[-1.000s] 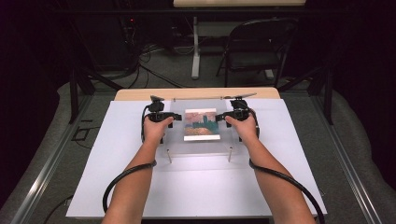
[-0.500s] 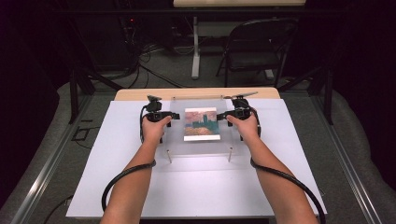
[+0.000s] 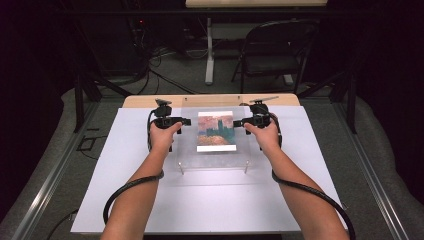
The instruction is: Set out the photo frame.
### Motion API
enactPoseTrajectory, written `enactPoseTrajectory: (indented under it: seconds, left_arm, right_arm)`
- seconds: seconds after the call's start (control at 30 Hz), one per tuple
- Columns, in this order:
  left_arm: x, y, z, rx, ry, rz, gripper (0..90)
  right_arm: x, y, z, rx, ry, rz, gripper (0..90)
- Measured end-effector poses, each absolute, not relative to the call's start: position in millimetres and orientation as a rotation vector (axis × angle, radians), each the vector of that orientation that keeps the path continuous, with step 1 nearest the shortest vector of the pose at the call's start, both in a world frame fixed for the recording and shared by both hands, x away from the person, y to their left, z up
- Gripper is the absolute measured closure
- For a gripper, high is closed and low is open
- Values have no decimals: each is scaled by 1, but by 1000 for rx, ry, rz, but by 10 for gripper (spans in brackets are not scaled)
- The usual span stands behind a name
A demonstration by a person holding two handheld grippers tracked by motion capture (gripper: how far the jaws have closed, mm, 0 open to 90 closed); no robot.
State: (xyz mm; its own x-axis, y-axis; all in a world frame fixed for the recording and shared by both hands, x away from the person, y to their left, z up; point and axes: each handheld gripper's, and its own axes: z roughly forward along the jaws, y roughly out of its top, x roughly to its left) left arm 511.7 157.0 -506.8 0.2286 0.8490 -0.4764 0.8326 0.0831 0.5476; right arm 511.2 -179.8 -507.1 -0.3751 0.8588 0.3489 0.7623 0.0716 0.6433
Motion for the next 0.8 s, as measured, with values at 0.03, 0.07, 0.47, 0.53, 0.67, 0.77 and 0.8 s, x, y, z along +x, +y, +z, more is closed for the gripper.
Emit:
enactPoseTrajectory:
  seconds: [0.03, 0.07, 0.47, 0.53, 0.67, 0.77, 0.8]
  left_arm:
    - [511, 158, -505, 1712, 1576, 26, 490]
    - [510, 158, -504, 1707, 1579, 24, 499]
    - [501, 161, -488, 1724, 1554, 44, 535]
    - [500, 161, -485, 1735, 1548, 48, 536]
    - [497, 163, -481, 1743, 1535, 46, 549]
    - [494, 164, -477, 1741, 1528, 47, 559]
    - [494, 164, -477, 1741, 1523, 49, 561]
  right_arm:
    - [511, -180, -506, 1677, 2205, 1191, 370]
    - [510, -179, -505, 1668, 2204, 1191, 371]
    - [500, -180, -491, 1625, 2191, 1197, 414]
    - [499, -180, -488, 1617, 2199, 1191, 422]
    - [496, -180, -483, 1603, 2204, 1184, 430]
    - [493, -180, -480, 1578, 2199, 1187, 433]
    - [491, -180, -479, 1568, 2199, 1191, 438]
